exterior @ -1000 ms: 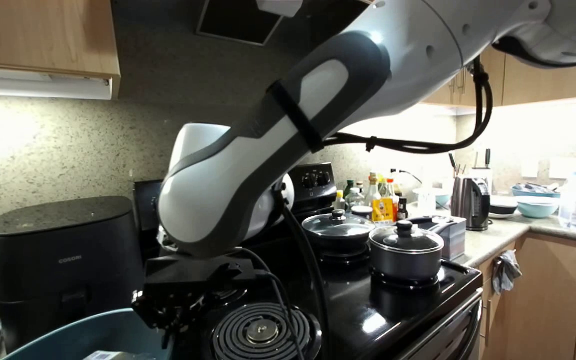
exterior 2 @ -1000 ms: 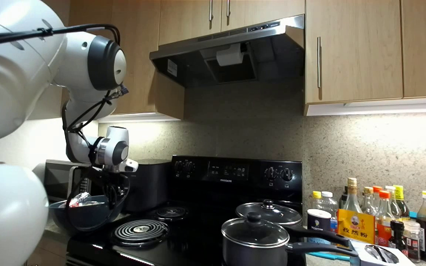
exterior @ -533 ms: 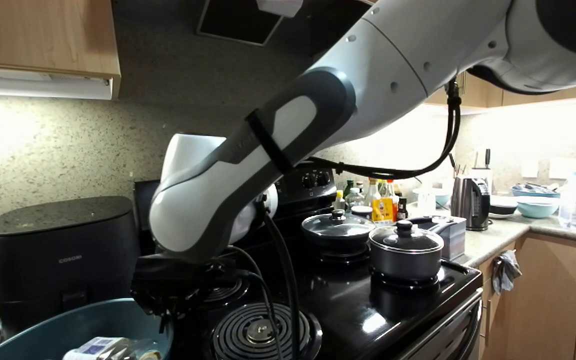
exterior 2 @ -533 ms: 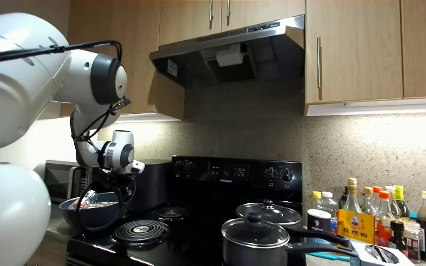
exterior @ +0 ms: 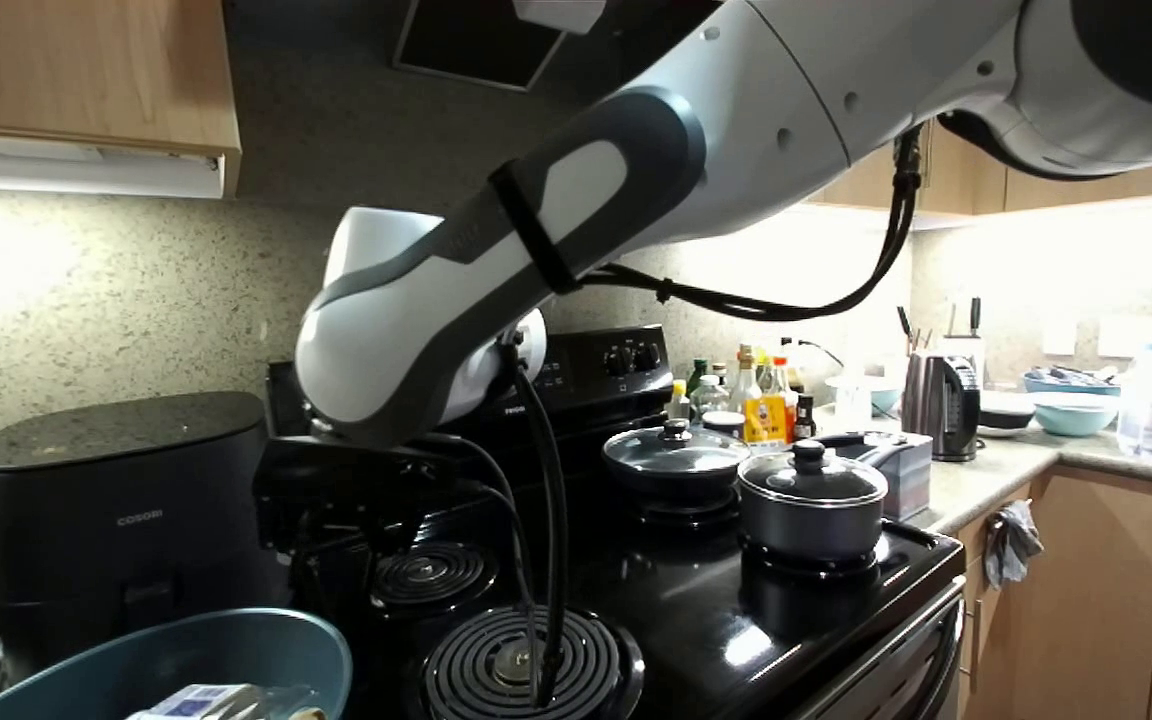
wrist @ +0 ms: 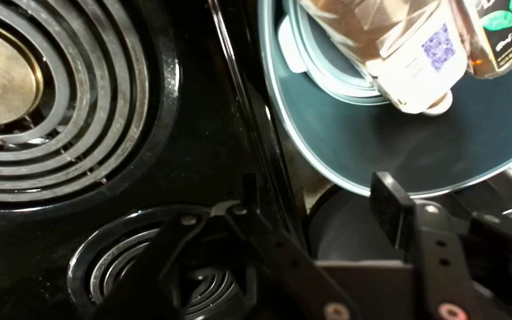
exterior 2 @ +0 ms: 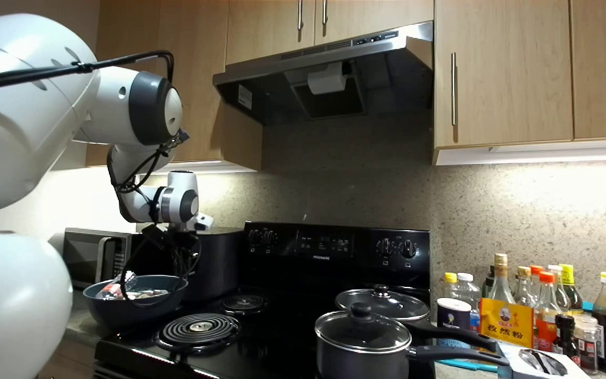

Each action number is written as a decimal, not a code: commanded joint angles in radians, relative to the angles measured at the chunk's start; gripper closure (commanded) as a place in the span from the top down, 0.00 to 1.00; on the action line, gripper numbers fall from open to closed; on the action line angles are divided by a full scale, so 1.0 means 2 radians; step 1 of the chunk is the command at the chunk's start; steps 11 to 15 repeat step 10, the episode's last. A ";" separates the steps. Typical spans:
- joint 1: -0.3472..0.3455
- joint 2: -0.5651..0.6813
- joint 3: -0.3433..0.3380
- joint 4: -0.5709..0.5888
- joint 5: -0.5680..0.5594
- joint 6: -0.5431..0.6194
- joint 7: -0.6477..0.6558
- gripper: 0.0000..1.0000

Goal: Remove the blue bowl from the stove and place it on the left side of the countertop

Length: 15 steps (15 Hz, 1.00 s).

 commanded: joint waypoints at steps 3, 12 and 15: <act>-0.009 -0.028 0.013 -0.005 -0.018 -0.037 0.005 0.86; -0.011 -0.047 0.016 -0.025 -0.021 -0.044 0.006 0.98; -0.011 -0.047 0.016 -0.025 -0.021 -0.044 0.006 0.98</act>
